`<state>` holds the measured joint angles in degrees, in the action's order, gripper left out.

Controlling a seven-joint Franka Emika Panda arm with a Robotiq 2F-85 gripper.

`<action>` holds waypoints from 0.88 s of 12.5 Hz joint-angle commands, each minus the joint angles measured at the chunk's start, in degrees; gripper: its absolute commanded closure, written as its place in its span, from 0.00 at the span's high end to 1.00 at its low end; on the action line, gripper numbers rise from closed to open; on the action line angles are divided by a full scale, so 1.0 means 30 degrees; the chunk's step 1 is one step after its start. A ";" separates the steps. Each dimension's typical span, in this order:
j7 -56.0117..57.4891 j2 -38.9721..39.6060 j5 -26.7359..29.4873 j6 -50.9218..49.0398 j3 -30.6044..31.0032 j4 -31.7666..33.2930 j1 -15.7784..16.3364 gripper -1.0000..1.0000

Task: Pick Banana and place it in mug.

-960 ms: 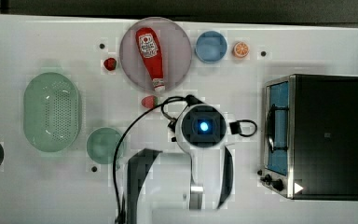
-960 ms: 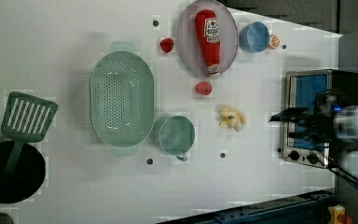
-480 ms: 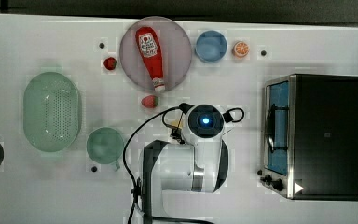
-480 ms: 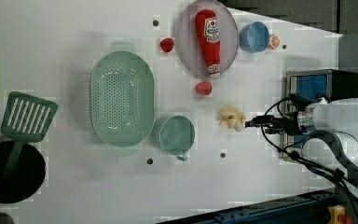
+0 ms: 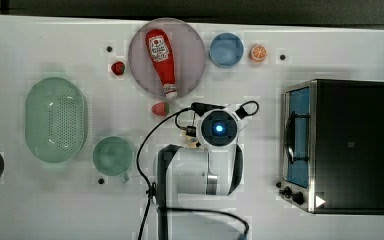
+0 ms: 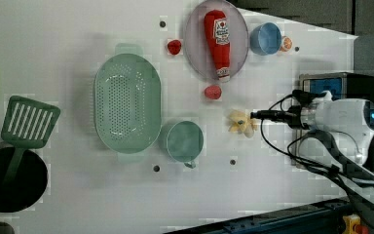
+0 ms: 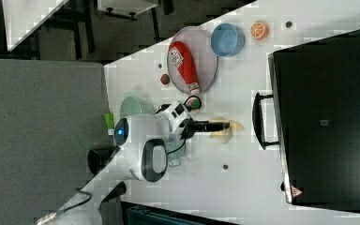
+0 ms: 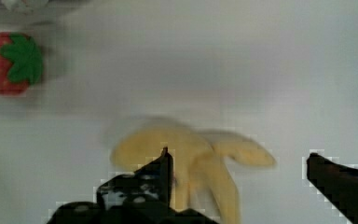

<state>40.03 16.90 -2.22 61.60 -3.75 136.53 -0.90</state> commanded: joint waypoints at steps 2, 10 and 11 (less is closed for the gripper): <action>0.0920 0.1656 0.0229 0.1012 0.0121 0.0547 0.0339 1.00; 0.0923 0.1703 0.0245 0.2604 0.0148 0.0894 0.0338 0.38; 0.0919 0.1456 0.0255 0.2583 0.0101 0.1019 0.0324 0.31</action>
<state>40.68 23.18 -1.90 68.99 -2.57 139.77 0.92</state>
